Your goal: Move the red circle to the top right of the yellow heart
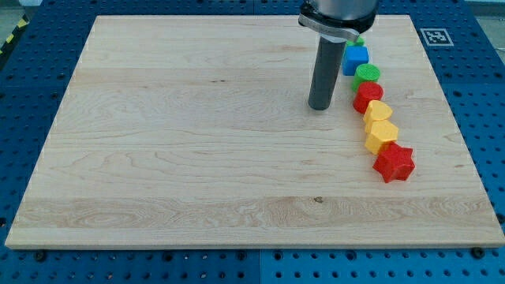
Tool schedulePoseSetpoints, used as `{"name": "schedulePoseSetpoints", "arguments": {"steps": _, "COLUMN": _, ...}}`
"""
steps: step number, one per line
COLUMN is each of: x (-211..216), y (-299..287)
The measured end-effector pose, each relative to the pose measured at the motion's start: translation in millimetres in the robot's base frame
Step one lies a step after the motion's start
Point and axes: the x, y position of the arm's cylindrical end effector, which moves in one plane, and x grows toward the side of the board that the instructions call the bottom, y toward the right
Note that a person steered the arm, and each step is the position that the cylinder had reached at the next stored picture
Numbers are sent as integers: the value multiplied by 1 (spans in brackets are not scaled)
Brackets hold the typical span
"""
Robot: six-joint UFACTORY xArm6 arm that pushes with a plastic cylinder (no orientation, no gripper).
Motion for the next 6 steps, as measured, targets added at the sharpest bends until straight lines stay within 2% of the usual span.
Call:
{"name": "schedulePoseSetpoints", "arguments": {"steps": 4, "x": -7, "y": 72}}
{"name": "schedulePoseSetpoints", "arguments": {"steps": 6, "x": -6, "y": 81}}
